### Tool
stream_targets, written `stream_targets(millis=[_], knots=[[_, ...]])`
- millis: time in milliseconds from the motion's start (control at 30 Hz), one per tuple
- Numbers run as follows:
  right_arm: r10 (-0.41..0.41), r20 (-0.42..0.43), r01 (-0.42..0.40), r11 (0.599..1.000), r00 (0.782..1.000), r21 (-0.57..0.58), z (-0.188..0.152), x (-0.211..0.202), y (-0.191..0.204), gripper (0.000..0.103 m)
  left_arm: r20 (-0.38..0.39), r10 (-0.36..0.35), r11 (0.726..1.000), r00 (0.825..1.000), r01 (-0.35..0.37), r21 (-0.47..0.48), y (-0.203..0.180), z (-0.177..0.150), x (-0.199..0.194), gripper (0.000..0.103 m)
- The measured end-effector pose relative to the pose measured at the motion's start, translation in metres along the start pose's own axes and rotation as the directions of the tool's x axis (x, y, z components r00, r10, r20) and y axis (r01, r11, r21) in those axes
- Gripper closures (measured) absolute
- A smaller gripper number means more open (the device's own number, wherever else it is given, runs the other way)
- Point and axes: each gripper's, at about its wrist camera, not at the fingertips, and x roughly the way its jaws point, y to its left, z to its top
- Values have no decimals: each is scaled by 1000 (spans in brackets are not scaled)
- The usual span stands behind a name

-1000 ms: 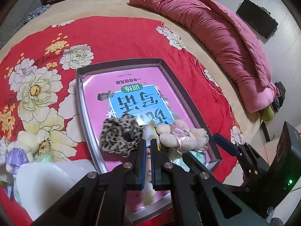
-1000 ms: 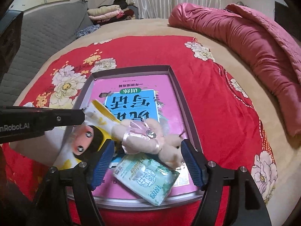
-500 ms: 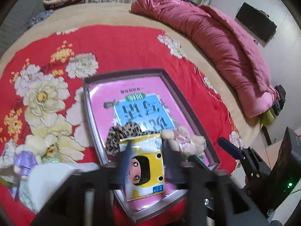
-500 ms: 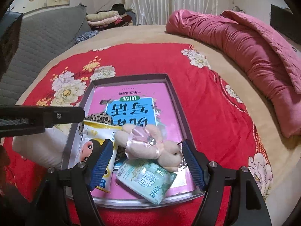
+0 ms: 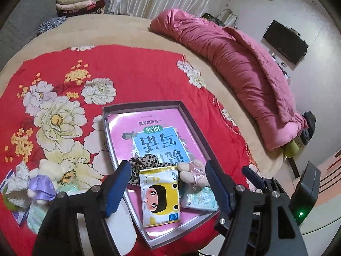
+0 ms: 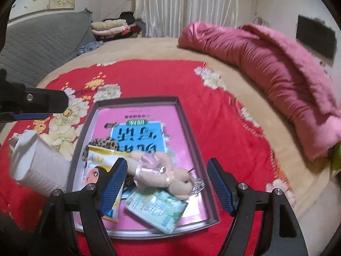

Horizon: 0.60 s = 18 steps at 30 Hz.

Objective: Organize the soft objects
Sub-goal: 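Lower and open both tools to release the pack and bunny onto the tray, then lift both open tools away from the tray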

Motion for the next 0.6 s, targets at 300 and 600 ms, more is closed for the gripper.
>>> stream_targets(millis=[300,600], knots=[[19,114,-21,1000,993,20,17,-32,11,24,120,28,999,992,-31,19,9,-1,-52,26],[113,209,-94,991,971,-98,35,-73,64,24,227,81,994,970,-62,-89,78,-3,-125,26]])
